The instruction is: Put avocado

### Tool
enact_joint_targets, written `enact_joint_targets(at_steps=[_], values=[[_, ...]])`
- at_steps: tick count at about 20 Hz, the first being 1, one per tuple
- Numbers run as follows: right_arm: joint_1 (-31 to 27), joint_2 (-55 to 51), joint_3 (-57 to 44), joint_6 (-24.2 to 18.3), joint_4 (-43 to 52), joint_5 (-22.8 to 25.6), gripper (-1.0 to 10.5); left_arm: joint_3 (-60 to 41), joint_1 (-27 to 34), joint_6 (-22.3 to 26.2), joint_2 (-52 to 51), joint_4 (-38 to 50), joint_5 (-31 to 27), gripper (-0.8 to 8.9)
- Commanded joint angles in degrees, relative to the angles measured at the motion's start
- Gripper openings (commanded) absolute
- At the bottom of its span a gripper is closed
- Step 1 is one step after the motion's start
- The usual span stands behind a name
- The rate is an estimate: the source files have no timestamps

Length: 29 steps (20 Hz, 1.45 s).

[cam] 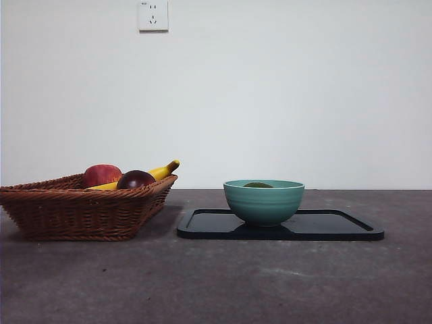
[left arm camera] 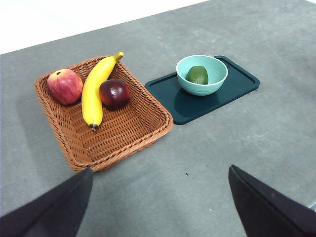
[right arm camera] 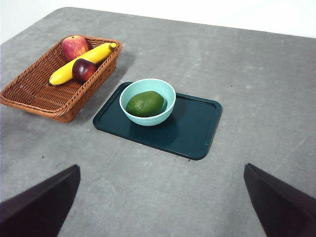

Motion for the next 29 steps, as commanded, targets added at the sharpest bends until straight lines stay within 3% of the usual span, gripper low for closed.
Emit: enact_joint_targets(at_steps=[1, 2, 17, 21, 23, 26, 29], values=[[0.4, 0.1, 0.3, 0.5, 0.5, 0.0, 1.3, 0.4, -0.3, 0.5, 0.1, 0.8, 0.1, -0.09], [0.4, 0.1, 0.3, 0.3, 0.6, 0.1, -0.2, 0.4, -0.3, 0.6, 0.1, 1.1, -0.1, 0.26], [0.4, 0.1, 0.3, 0.4, 1.0, 0.1, 0.2, 0.3, 0.3, 0.5, 0.1, 1.5, -0.2, 0.07], [0.4, 0.1, 0.3, 0.4, 1.0, 0.1, 0.2, -0.2, 9.9, 0.5, -0.3, 1.5, -0.2, 0.07], [0.4, 0.1, 0.3, 0.4, 1.0, 0.1, 0.2, -1.7, 16.5, 4.7, -1.4, 3.7, -0.2, 0.07], [0.4, 0.1, 0.3, 0.4, 1.0, 0.1, 0.2, -8.8, 25.2, 9.4, -4.9, 16.3, -0.2, 0.07], [0.4, 0.1, 0.3, 0.4, 1.0, 0.1, 0.2, -22.0, 32.1, 7.4, -9.8, 33.6, -0.2, 0.07]])
